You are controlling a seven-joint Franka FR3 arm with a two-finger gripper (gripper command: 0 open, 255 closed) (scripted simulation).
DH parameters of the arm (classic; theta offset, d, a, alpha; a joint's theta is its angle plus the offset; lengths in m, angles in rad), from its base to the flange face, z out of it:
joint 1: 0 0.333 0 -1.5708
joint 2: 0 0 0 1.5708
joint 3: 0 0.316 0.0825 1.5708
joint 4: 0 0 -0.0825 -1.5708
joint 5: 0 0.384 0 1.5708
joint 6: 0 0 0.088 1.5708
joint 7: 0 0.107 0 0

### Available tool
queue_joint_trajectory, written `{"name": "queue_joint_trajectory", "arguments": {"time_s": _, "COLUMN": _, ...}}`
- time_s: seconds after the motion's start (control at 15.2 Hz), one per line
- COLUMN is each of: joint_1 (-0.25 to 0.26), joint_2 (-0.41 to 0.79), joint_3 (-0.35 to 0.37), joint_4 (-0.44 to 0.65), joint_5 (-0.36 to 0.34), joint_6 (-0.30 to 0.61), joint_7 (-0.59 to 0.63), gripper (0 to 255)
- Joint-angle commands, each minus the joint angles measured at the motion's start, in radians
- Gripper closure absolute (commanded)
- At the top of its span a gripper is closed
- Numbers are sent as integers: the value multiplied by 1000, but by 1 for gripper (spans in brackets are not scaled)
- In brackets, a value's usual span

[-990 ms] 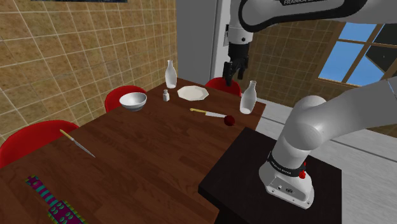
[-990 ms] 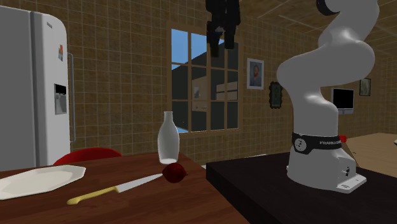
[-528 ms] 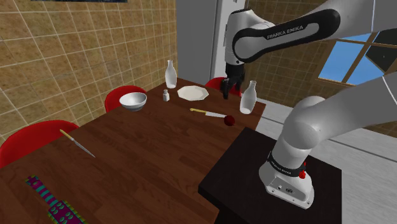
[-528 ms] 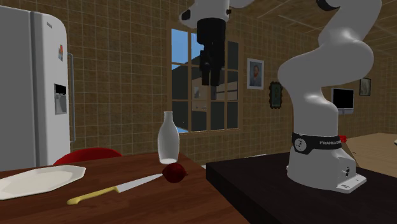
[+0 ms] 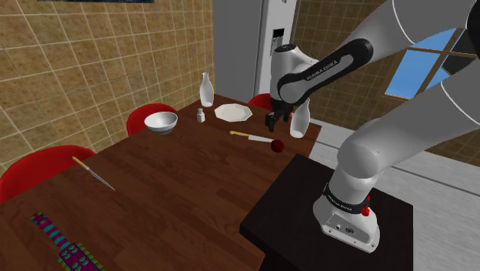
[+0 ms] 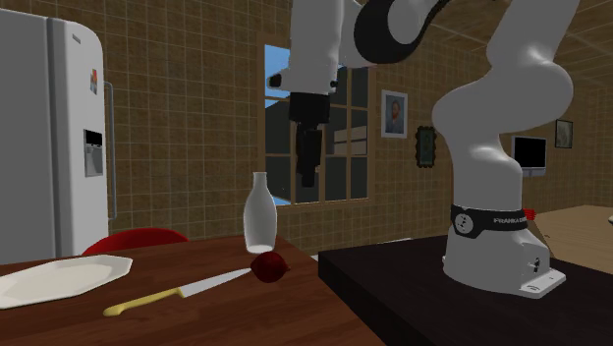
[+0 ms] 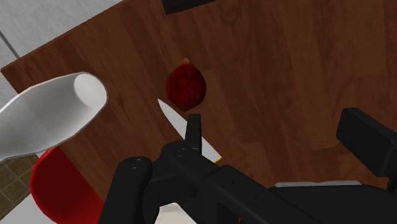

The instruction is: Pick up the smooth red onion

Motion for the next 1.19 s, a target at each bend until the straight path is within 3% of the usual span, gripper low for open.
{"name": "queue_joint_trajectory", "arguments": {"time_s": 0.0, "joint_1": -41, "joint_2": 85, "joint_3": 4, "joint_4": -10, "joint_5": -61, "joint_6": 110, "joint_7": 45, "gripper": 0}}
{"name": "queue_joint_trajectory", "arguments": {"time_s": 0.33, "joint_1": -181, "joint_2": 312, "joint_3": 32, "joint_4": 15, "joint_5": -290, "joint_6": 334, "joint_7": 225, "gripper": 0}}
{"name": "queue_joint_trajectory", "arguments": {"time_s": 0.59, "joint_1": -284, "joint_2": 506, "joint_3": 36, "joint_4": 94, "joint_5": -596, "joint_6": 448, "joint_7": 478, "gripper": 0}}
{"name": "queue_joint_trajectory", "arguments": {"time_s": 0.86, "joint_1": -304, "joint_2": 693, "joint_3": -23, "joint_4": 216, "joint_5": -913, "joint_6": 501, "joint_7": 764, "gripper": 0}}
{"name": "queue_joint_trajectory", "arguments": {"time_s": 1.12, "joint_1": -291, "joint_2": 768, "joint_3": -47, "joint_4": 258, "joint_5": -1025, "joint_6": 521, "joint_7": 878, "gripper": 0}}
